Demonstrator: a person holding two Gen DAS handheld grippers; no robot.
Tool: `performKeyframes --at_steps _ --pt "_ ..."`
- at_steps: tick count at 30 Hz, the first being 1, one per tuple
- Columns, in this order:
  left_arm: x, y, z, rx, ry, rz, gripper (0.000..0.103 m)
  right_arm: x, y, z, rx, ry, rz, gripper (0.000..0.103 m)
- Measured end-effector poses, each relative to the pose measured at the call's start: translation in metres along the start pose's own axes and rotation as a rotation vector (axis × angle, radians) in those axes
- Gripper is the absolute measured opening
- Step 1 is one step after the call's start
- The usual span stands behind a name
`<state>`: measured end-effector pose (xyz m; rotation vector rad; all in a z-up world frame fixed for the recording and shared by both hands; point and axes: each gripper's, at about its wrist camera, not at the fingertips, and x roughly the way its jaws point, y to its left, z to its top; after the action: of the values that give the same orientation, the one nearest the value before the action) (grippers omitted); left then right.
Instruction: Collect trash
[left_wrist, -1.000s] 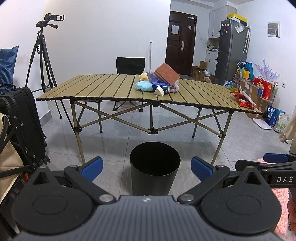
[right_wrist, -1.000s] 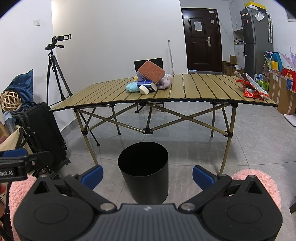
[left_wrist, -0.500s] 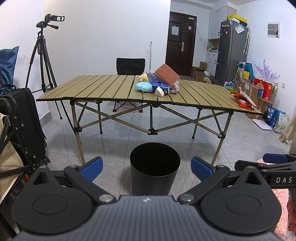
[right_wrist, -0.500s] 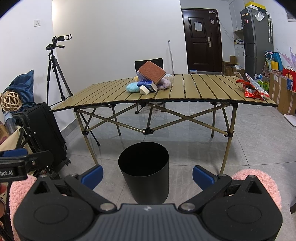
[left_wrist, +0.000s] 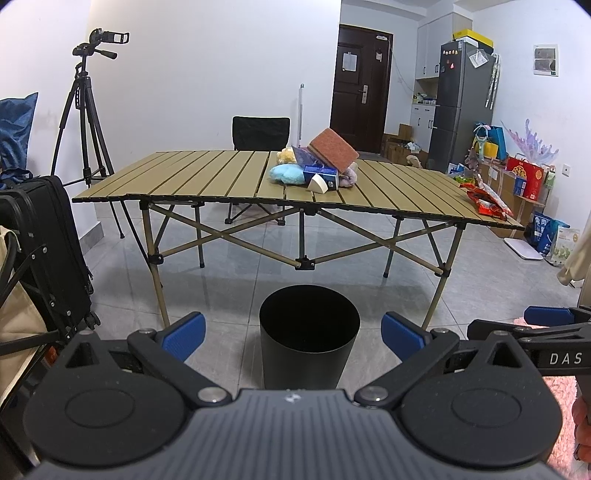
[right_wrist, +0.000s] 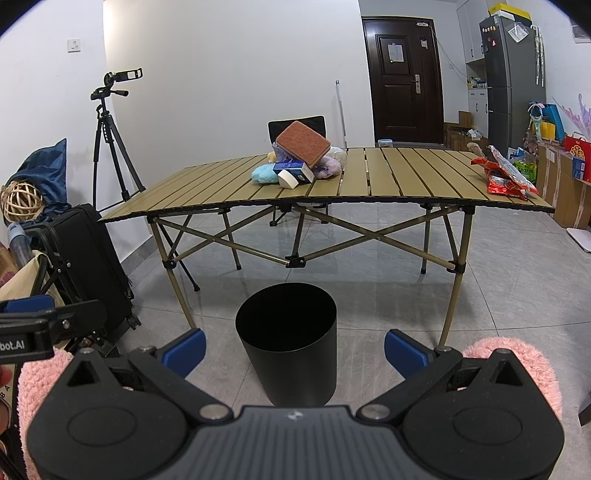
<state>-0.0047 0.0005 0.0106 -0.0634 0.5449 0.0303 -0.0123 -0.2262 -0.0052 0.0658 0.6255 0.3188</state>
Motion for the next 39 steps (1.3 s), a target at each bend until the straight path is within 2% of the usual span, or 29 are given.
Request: performKeyframes --at_steps 22,31,39 --pt "0.002 -0.001 0.006 0.010 -0.010 0.003 0.103 0.002 0.002 0.001 -0.003 0.000 0.002 0.103" --pt "0.017 -0.002 0.013 0.028 -0.021 0.006 0.103 0.022 0.001 0.010 -0.005 0.013 0.001 0.103" --pt "0.045 -0.004 0.024 0.034 -0.031 0.005 0.103 0.049 -0.005 0.024 0.001 0.024 -0.006 0.103"
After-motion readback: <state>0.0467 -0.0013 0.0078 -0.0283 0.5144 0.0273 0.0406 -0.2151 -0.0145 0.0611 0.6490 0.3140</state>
